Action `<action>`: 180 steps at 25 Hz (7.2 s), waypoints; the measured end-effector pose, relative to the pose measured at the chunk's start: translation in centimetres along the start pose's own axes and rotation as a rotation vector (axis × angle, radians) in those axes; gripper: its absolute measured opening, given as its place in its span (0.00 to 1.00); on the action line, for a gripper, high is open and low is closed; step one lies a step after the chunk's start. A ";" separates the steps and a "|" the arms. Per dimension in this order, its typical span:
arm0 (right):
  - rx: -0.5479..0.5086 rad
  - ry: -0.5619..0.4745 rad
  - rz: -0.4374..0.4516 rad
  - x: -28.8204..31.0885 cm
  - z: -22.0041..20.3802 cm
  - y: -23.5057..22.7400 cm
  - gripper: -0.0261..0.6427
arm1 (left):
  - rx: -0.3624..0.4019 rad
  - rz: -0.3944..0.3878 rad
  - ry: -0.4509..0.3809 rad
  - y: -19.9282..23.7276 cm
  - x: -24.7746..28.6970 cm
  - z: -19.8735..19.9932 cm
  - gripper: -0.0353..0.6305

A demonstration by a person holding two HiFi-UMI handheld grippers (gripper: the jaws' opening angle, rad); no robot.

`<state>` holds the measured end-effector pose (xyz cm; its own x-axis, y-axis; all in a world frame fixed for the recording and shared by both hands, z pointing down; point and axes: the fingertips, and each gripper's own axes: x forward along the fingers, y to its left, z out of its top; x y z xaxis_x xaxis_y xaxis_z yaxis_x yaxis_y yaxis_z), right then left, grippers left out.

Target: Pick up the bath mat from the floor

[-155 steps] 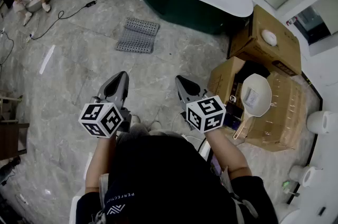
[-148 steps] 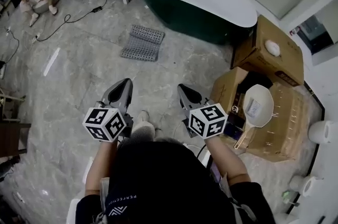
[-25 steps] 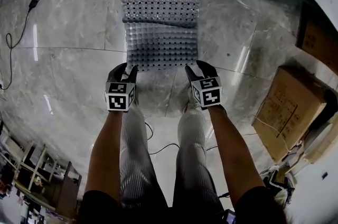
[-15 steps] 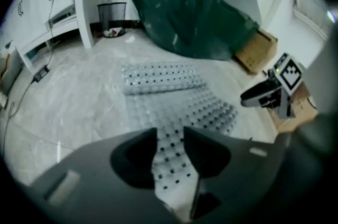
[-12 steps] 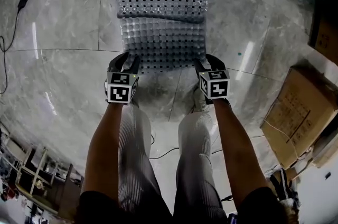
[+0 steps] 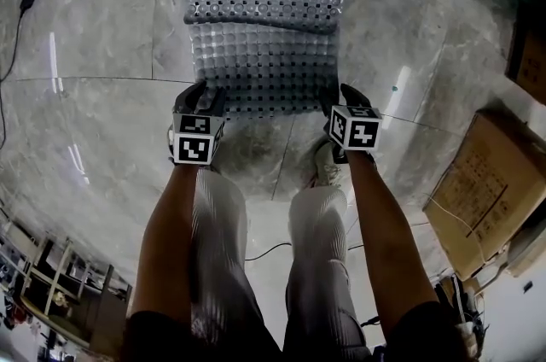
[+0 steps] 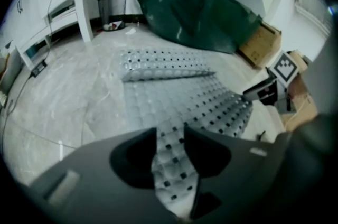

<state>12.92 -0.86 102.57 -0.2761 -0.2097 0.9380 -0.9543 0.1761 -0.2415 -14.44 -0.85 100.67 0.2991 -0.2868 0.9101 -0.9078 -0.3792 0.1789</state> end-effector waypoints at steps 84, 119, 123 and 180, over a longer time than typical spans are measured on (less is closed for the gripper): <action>-0.082 -0.379 0.694 -39.3 25.2 22.3 0.05 | 0.314 -0.239 -0.278 -4.8 -26.8 17.7 0.54; -0.351 -0.544 0.855 -61.5 31.0 30.7 0.05 | 0.756 -0.449 -0.468 -10.9 -46.3 30.7 0.40; -0.387 -0.570 0.874 -64.3 31.5 32.4 0.05 | 0.732 -0.448 -0.486 -10.4 -49.8 31.2 0.36; -0.434 -1.098 0.768 -86.1 34.8 34.2 0.06 | 0.914 0.145 -0.609 -12.0 -78.8 43.6 0.15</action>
<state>0.10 -10.22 4.87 -0.8442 -0.5249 -0.1087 -0.4719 0.8239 -0.3137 -14.35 -12.03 10.52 0.5297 -0.6710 0.5188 -0.4625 -0.7413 -0.4864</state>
